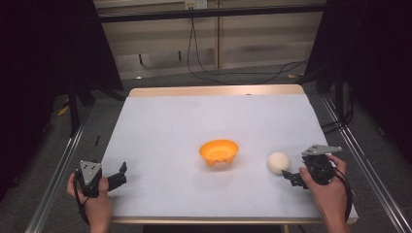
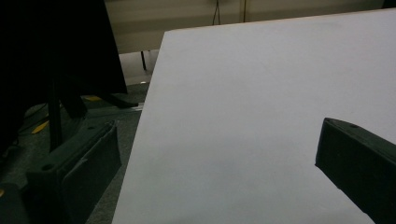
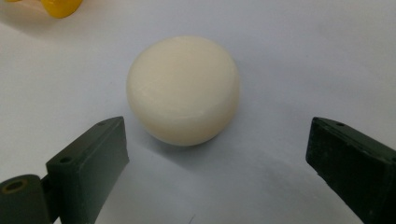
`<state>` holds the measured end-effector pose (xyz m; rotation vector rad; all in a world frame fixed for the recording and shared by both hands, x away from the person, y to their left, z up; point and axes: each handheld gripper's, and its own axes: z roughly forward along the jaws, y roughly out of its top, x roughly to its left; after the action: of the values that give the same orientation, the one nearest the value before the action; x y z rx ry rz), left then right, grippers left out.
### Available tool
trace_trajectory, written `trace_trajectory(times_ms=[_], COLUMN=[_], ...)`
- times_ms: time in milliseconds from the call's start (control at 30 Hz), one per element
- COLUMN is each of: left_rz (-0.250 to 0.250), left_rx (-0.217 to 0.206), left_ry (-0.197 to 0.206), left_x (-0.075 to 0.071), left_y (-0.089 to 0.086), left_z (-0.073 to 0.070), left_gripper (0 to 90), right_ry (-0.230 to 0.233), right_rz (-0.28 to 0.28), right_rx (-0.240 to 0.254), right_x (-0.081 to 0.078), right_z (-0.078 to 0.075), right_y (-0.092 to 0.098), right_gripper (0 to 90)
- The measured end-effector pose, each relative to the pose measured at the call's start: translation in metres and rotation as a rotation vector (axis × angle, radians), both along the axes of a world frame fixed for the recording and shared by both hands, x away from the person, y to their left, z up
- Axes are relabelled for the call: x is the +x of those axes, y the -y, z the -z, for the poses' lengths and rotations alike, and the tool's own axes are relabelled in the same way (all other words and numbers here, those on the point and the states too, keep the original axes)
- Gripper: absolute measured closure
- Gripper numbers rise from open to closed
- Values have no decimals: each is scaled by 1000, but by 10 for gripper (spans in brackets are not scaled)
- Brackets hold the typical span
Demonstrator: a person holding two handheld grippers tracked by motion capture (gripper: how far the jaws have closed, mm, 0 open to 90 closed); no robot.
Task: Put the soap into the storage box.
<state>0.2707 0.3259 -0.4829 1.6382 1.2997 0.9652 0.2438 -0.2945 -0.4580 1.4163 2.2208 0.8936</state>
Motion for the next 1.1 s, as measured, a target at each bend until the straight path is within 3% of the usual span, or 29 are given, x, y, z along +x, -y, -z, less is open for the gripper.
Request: trace_trajectory(times_ms=[133,500,567,1100], left_rz=[0,15,24,30], left_rx=[1,11,8,15], left_ry=[0,-5,-12,-24], left_x=[0,0,1,2], left_y=[0,1,1,2], left_z=[0,0,0,0], left_gripper=[0,0,0,0], right_ry=[-36,-66,-76,-176], right_rz=[-4,-26,-30,-19], right_rx=[-3,-3,23,1], right_x=[4,12,15,32], right_z=[0,2,3,-1], right_y=[-4,-13,-16,-27], right_gripper=[56,61,73,158])
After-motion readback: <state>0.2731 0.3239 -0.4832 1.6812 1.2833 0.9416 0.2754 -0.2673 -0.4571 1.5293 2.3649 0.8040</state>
